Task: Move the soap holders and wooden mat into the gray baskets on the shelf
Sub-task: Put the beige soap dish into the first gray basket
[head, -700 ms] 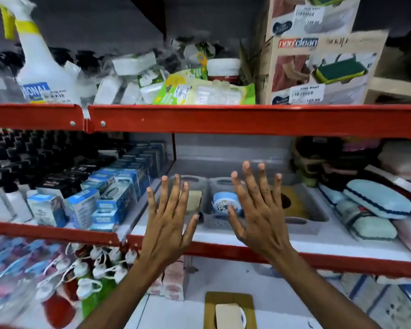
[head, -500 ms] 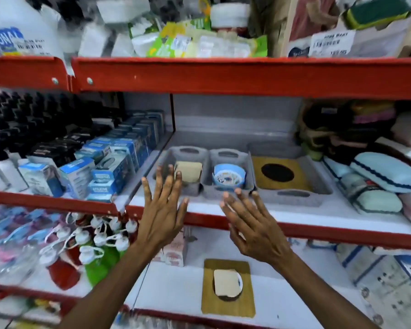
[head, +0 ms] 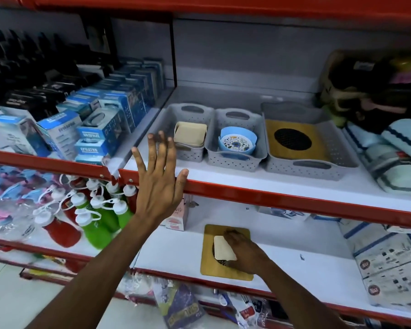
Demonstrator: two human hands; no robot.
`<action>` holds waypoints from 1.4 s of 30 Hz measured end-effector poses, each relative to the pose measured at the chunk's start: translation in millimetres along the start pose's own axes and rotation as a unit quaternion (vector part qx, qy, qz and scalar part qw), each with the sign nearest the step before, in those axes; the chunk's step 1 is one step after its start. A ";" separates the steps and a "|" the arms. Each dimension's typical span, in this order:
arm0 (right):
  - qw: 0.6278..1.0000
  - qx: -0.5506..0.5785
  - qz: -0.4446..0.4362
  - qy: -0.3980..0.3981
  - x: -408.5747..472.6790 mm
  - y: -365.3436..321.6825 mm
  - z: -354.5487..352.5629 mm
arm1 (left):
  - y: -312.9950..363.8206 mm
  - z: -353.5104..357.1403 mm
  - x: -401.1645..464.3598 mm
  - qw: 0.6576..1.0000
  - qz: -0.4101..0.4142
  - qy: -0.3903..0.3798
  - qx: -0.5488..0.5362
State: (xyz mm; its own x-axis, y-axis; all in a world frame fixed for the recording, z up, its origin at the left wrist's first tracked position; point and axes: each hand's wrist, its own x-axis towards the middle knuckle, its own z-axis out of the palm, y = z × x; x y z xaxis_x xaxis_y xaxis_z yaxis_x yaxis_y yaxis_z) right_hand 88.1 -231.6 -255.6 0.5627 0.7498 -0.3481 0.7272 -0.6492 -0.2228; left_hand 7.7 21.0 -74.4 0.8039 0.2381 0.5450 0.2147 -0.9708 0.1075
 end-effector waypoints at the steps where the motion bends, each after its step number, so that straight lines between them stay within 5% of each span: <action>1: 1.000 -0.002 0.009 -0.013 4.6 1.3 4.3 | -0.5 0.7 -0.2 1.000 0.001 0.002 -0.002; 13: 1.000 0.007 0.001 0.004 15.8 2.5 -1.7 | -2.0 3.2 0.3 1.000 0.004 0.017 -0.019; 18: 0.979 0.095 -0.075 0.166 -19.8 -12.4 -30.3 | -1.7 3.9 0.0 1.000 0.000 0.016 -0.020; 24: 0.885 0.076 -0.214 0.407 -67.3 -54.6 -88.4 | -0.1 5.7 -1.8 0.999 -0.012 0.020 -0.029; 30: 0.822 0.100 -0.188 0.528 -80.9 -91.5 -164.2 | 0.3 6.9 -5.2 1.000 -0.017 0.013 -0.023; 34: 0.832 0.177 -0.110 0.514 -62.8 -109.2 -223.0 | 2.0 6.8 -4.6 0.999 -0.022 0.028 -0.039; 42: 0.933 0.142 -0.027 0.328 32.2 -105.5 -309.2 | 2.0 8.4 -4.3 0.998 -0.023 0.034 -0.039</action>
State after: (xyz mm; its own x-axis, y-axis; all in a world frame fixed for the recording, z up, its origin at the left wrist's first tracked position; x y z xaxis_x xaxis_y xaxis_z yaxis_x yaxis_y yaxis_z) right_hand 151.1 -99.5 38.3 0.7161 0.6380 0.2830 0.6799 -0.5459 -0.4896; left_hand 9.3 18.2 -83.6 0.7546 0.2816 0.5927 0.2038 -0.9591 0.1962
